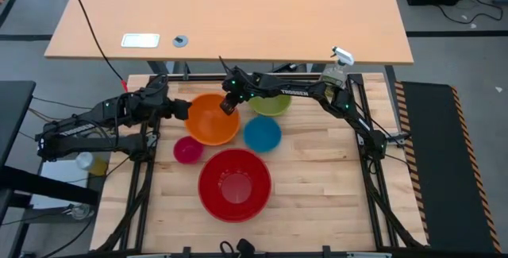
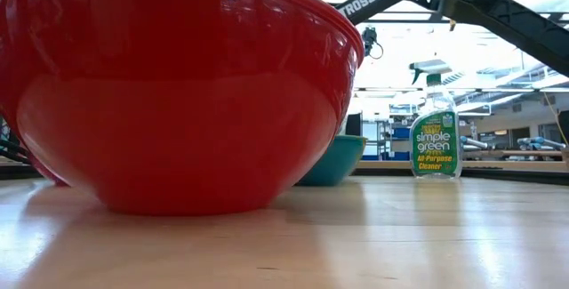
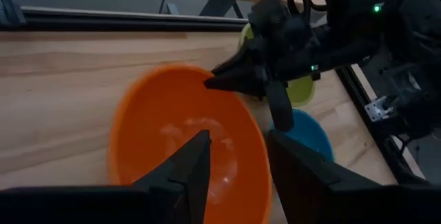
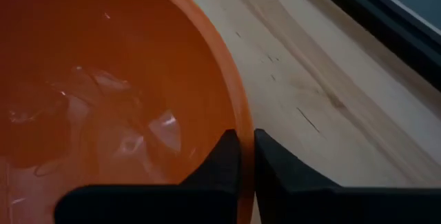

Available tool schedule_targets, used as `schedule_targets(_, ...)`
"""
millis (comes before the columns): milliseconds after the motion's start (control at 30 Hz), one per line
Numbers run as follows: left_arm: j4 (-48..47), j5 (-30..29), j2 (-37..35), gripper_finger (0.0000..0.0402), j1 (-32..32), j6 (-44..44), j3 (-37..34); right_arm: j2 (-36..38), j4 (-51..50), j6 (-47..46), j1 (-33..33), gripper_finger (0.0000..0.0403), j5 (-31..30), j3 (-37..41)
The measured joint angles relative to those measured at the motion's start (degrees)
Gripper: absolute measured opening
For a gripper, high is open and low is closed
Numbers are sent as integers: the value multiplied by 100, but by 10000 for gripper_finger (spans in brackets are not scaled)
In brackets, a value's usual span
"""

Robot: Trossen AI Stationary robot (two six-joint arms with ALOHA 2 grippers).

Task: Nest bowls inside each other
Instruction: Stack the orange bowl on top of the red bowl

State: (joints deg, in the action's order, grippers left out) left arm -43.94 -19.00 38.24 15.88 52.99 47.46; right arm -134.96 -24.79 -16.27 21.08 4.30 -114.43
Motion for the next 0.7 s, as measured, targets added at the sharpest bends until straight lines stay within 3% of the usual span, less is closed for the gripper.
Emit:
schedule_targets(333, 4, 48, -2, 148, 0, 39, 0, 0, 107, -212, 45, 36, 28, 2)
schedule_targets(700, 325, 47, -2, 148, 1, -266, 0, 568, 17, -111, 330, 34, 1080, 11)
